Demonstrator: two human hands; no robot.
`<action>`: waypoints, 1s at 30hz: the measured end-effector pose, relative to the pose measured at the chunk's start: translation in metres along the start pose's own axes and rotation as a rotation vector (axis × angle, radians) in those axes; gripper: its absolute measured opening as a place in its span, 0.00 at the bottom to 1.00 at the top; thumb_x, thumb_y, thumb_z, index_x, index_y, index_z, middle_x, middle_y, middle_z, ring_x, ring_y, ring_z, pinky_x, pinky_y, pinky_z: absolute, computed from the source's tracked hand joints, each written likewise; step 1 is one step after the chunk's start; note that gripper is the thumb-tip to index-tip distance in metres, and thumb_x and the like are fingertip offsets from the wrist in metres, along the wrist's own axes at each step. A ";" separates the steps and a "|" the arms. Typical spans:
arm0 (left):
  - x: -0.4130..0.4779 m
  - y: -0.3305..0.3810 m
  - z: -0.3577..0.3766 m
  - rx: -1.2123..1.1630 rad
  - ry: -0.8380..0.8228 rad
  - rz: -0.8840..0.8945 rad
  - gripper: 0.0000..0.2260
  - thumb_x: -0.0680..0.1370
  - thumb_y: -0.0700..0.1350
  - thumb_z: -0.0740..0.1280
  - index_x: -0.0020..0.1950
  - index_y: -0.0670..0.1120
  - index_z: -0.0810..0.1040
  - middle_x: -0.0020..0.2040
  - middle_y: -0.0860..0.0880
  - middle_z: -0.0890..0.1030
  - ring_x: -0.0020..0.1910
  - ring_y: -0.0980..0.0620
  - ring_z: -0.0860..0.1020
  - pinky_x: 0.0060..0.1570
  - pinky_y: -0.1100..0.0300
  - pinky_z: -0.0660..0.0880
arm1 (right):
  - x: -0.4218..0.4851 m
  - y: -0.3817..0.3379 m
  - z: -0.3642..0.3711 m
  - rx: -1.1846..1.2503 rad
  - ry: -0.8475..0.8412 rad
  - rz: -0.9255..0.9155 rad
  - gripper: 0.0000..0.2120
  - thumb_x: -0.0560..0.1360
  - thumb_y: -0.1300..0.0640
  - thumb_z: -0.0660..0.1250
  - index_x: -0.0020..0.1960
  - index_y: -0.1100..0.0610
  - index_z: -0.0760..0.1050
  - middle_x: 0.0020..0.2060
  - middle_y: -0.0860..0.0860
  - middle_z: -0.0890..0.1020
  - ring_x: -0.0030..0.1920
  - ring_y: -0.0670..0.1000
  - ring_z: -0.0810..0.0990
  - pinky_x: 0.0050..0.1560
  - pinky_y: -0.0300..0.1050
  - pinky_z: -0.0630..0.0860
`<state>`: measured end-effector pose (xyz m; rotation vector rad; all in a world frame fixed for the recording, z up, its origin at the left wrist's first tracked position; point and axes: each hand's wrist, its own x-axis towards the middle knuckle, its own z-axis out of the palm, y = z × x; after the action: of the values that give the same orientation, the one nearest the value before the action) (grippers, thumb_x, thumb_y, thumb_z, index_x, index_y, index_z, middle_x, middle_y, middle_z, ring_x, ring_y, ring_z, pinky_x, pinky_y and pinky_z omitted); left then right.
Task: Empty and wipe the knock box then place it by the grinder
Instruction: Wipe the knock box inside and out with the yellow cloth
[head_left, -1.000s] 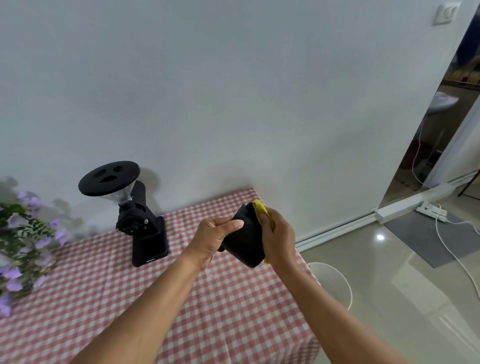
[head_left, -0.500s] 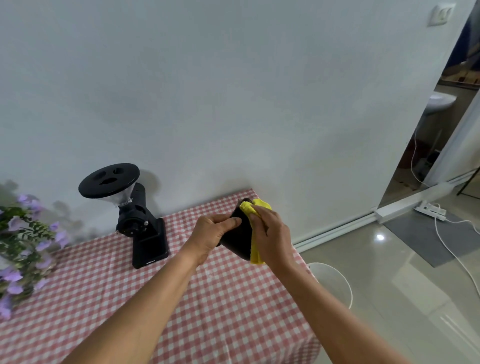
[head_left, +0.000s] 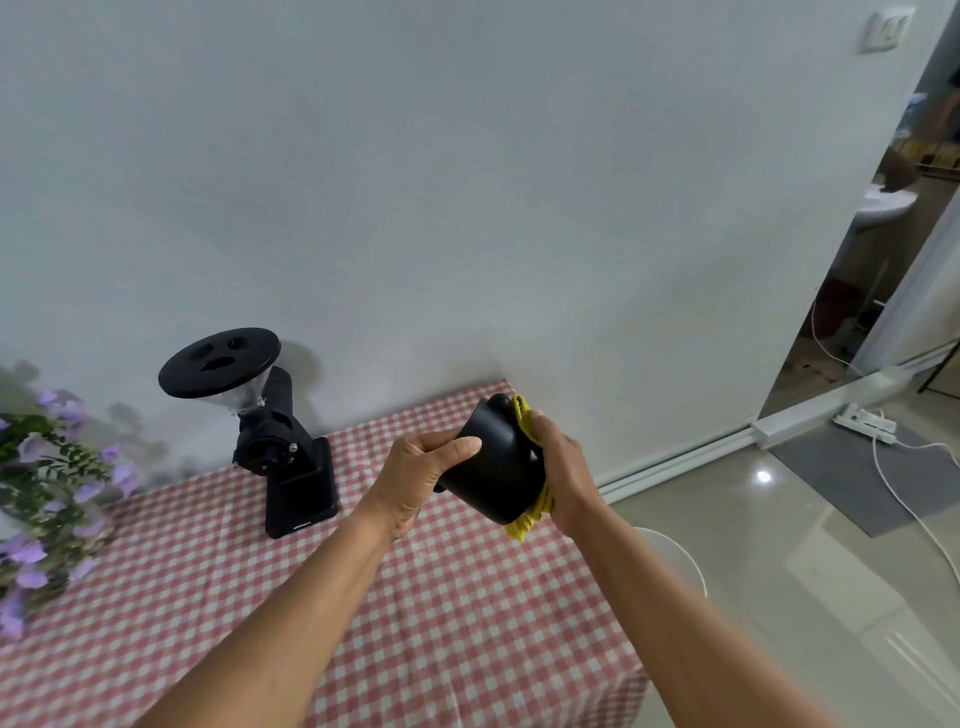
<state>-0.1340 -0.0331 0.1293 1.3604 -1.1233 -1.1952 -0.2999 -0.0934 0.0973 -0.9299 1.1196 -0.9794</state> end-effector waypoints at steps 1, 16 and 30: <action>-0.001 0.000 0.000 0.001 -0.005 -0.002 0.04 0.74 0.46 0.74 0.45 0.48 0.87 0.48 0.43 0.87 0.47 0.50 0.84 0.39 0.62 0.77 | 0.000 0.000 0.000 0.014 0.001 0.003 0.16 0.77 0.42 0.64 0.50 0.53 0.82 0.44 0.56 0.86 0.43 0.58 0.86 0.42 0.51 0.82; 0.014 0.017 0.011 0.162 -0.032 0.005 0.10 0.78 0.47 0.71 0.55 0.43 0.85 0.51 0.44 0.87 0.55 0.45 0.83 0.61 0.51 0.79 | -0.009 0.029 0.008 -0.165 0.158 -0.560 0.14 0.82 0.46 0.59 0.65 0.43 0.77 0.62 0.44 0.74 0.65 0.41 0.72 0.68 0.43 0.69; 0.011 0.005 0.018 0.320 0.141 0.184 0.21 0.79 0.40 0.69 0.72 0.49 0.76 0.70 0.52 0.77 0.71 0.56 0.73 0.65 0.72 0.68 | -0.001 0.010 0.005 -0.314 0.158 -0.531 0.19 0.83 0.44 0.55 0.71 0.43 0.71 0.70 0.44 0.71 0.72 0.45 0.65 0.72 0.43 0.59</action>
<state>-0.1507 -0.0461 0.1319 1.5171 -1.3456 -0.7974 -0.2935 -0.0891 0.0888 -1.4732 1.2068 -1.3460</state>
